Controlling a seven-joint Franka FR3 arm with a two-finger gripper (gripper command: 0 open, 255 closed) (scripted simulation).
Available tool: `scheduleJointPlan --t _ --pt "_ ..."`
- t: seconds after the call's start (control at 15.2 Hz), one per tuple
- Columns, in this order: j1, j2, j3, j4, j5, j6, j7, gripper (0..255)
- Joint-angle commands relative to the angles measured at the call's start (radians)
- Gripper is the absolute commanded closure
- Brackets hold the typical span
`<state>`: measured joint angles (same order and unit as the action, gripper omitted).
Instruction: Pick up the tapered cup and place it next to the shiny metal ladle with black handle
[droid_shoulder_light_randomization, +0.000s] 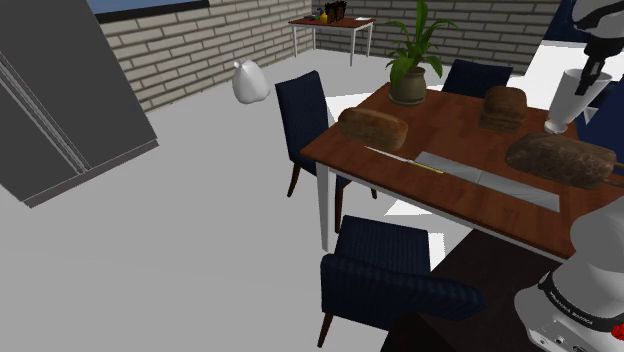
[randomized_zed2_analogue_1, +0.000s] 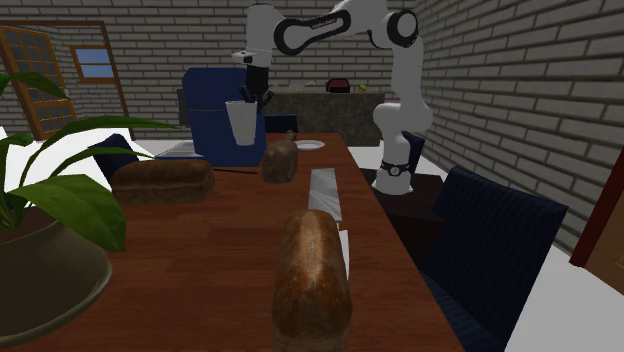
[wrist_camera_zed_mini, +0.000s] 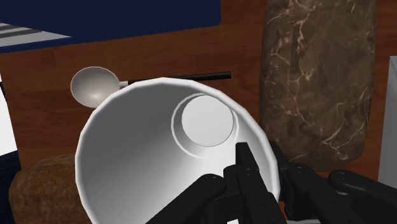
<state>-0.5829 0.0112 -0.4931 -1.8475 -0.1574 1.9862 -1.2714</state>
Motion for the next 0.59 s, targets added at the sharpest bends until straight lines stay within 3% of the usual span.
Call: scheduleJointPlan --t 0.0,0.53 --pt "0.000 0.004 0.000 -0.023 0.000 0.027 0.003 255" --pt "-0.004 0.026 -0.003 -0.107 0.004 0.131 0.011 255"
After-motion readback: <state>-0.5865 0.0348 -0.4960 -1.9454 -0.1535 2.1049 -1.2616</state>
